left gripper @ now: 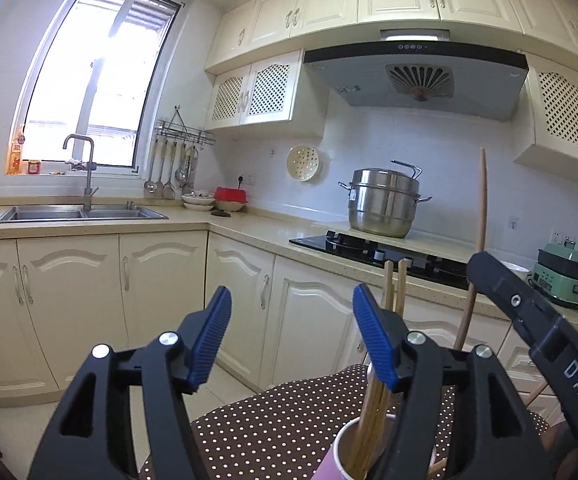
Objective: Organize utensils
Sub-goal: 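Move both open grippers back down toward the loose chopsticks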
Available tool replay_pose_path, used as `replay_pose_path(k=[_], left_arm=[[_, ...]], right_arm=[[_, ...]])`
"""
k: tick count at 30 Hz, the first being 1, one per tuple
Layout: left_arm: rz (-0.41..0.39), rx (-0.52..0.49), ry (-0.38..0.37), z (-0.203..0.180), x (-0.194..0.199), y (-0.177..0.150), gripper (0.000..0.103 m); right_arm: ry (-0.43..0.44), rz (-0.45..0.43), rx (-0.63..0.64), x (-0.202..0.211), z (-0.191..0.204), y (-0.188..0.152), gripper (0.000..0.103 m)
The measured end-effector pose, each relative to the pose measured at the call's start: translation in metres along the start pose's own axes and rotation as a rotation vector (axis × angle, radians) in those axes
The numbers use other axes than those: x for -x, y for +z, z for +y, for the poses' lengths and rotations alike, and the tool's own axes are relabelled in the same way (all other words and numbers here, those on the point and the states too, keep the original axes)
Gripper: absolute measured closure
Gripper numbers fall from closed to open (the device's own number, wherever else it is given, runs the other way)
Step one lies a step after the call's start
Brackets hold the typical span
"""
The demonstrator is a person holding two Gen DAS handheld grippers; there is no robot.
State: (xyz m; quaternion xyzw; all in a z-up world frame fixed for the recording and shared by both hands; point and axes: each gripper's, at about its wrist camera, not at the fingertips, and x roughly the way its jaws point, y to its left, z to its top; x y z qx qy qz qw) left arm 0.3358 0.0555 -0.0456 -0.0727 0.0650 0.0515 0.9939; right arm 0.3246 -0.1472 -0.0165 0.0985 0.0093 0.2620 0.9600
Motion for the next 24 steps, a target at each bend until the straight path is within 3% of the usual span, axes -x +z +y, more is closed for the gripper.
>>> replay_pose_path(k=[16, 19, 23, 24], left_arm=[[0.020, -0.031, 0.031, 0.013, 0.025, 0.010, 0.039], [0.015, -0.030, 0.037, 0.016, 0.032, 0.013, 0.038], [0.009, -0.040, 0.044, 0.018, 0.045, 0.018, 0.037], [0.008, -0.043, 0.047, 0.017, 0.048, 0.019, 0.037]], right_arm=[[-0.041, 0.040, 0.029, 0.008, 0.012, 0.005, 0.095], [-0.048, 0.039, 0.037, 0.012, 0.014, 0.009, 0.085], [-0.057, 0.028, 0.032, 0.023, 0.017, 0.014, 0.058], [-0.058, 0.025, 0.032, 0.026, 0.018, 0.016, 0.058]])
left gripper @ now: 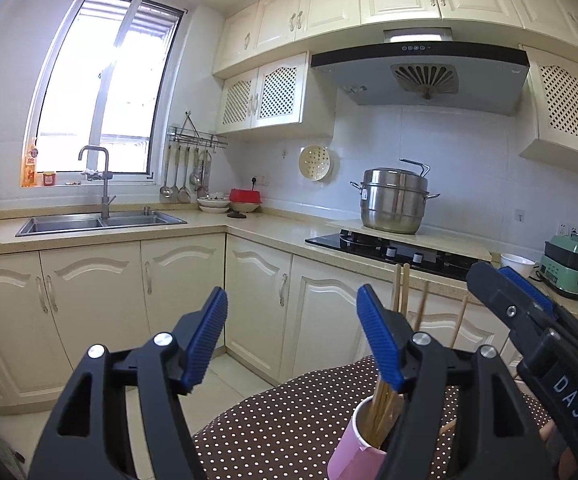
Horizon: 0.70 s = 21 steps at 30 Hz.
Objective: Organize utensils
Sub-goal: 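Move both open grippers back down toward the loose chopsticks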
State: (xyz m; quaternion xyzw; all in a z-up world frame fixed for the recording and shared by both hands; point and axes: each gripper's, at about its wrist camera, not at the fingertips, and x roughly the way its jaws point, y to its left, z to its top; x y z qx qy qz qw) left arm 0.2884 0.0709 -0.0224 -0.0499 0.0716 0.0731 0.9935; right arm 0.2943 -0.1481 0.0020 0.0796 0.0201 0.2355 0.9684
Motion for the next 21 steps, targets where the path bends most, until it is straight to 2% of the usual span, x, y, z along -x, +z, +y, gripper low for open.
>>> replay_pose_path(k=[4, 11, 21], left_arm=[[-0.009, -0.003, 0.003, 0.001, 0.017, 0.006, 0.037], [-0.032, -0.008, -0.005, -0.003, 0.053, 0.015, 0.032], [-0.003, -0.035, -0.026, -0.015, 0.100, 0.009, 0.031]], right_arm=[[-0.006, -0.014, 0.008, 0.015, 0.005, 0.009, 0.057], [0.010, -0.052, 0.012, 0.045, 0.014, 0.027, 0.040], [0.010, -0.056, 0.017, 0.091, 0.020, 0.039, 0.033]])
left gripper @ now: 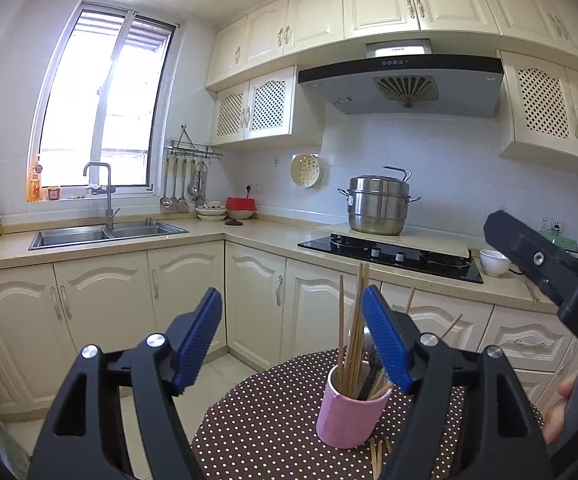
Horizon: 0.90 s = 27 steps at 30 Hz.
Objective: Organize utensils
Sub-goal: 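Move both open grippers back down toward the loose chopsticks, then grasp a wooden chopstick with the left gripper while the right gripper grasps another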
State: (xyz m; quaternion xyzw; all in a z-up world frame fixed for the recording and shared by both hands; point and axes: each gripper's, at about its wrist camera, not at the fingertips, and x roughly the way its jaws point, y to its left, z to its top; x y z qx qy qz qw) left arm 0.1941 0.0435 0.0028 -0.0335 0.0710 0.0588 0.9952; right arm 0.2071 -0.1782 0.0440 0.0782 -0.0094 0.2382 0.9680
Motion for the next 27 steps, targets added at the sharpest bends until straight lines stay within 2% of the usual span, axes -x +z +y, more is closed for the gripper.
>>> replay_pose_path(k=[4, 11, 13, 21, 27], left_arm=[[0.077, -0.008, -0.034, -0.006, 0.006, -0.012, 0.031], [0.362, -0.039, -0.138, -0.023, -0.014, -0.058, 0.031], [0.422, -0.034, -0.162, -0.025, -0.019, -0.072, 0.031], [0.691, -0.099, -0.216, -0.040, -0.048, -0.134, 0.031], [0.802, -0.200, -0.223, -0.051, -0.060, -0.173, 0.031]], right_arm=[[-0.041, 0.050, 0.007, 0.016, -0.006, -0.005, 0.031], [-0.134, 0.237, -0.006, 0.021, -0.032, -0.041, 0.030], [-0.154, 0.285, -0.017, 0.022, -0.039, -0.055, 0.030], [-0.204, 0.442, -0.051, 0.026, -0.057, -0.104, 0.030], [-0.211, 0.525, -0.077, 0.028, -0.064, -0.131, 0.030]])
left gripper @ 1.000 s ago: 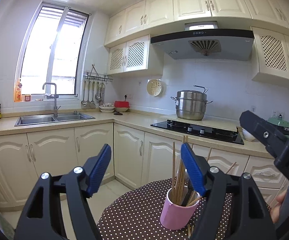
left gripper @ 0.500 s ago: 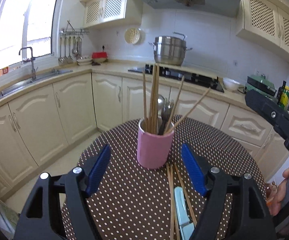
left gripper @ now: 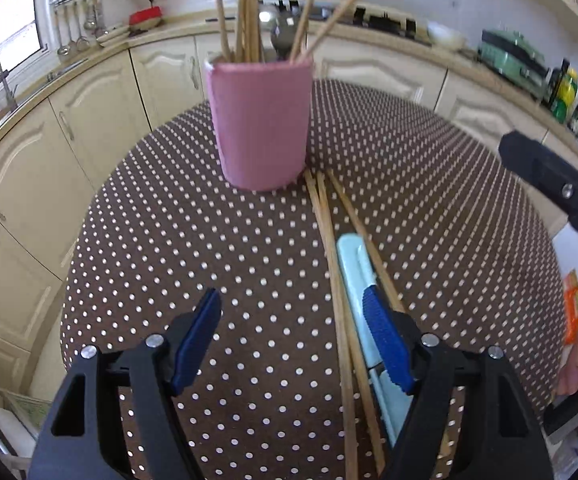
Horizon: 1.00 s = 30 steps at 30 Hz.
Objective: Organize utensils
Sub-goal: 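Grasp a wooden chopstick with the left gripper while the right gripper grasps another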
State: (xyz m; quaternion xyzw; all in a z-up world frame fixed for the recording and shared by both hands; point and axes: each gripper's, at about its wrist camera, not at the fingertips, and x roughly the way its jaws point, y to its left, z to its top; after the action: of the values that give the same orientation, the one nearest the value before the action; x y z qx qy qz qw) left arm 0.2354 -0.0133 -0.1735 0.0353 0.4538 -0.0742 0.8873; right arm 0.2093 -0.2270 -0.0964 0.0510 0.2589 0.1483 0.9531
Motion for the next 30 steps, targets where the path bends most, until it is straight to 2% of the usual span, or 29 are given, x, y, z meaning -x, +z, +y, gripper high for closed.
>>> replay_pose_path(k=[4, 14, 21, 22, 24, 30], left_arm=[[0.041, -0.024, 0.026, -0.002, -0.017, -0.007, 0.031], [0.061, -0.009, 0.053, 0.013, -0.030, -0.011, 0.031], [0.071, -0.047, 0.104, -0.001, -0.046, 0.021, 0.032], [0.071, -0.050, 0.102, -0.003, -0.047, 0.024, 0.041], [0.079, -0.033, 0.041, -0.006, -0.047, 0.030, 0.056], [0.057, -0.020, 0.030, -0.007, -0.040, 0.027, 0.095]], right_arm=[[0.002, 0.028, -0.012, -0.005, -0.005, -0.009, 0.030], [0.007, 0.085, -0.021, -0.018, -0.008, -0.017, 0.029], [-0.018, 0.178, -0.010, -0.034, -0.008, -0.020, 0.029], [-0.012, 0.201, -0.008, -0.037, -0.007, -0.021, 0.029], [-0.013, 0.236, 0.007, -0.042, -0.005, -0.022, 0.029], [0.003, 0.315, 0.060, -0.059, 0.010, -0.028, 0.029]])
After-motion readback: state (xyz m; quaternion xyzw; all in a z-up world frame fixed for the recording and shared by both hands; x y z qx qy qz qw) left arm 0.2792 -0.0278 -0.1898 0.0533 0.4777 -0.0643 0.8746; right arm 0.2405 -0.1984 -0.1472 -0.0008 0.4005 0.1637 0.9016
